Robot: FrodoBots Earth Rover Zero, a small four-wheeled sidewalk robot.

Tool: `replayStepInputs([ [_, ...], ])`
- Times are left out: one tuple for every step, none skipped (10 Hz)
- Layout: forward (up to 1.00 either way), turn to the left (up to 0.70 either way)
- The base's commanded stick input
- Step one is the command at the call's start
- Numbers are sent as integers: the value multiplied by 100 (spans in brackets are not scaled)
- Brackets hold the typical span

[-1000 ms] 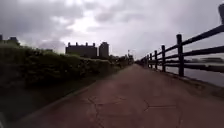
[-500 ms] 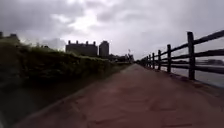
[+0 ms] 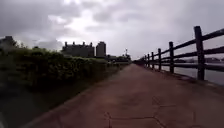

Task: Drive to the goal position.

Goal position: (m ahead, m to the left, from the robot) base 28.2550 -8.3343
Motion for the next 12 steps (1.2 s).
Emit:
replayStepInputs([
  [100, -28],
  [100, -31],
  [100, -28],
  [100, 0],
  [100, 0],
  [100, 0],
  [100, 0],
  [100, -20],
  [100, -1],
  [100, 0],
  [100, 0],
  [100, 0],
])
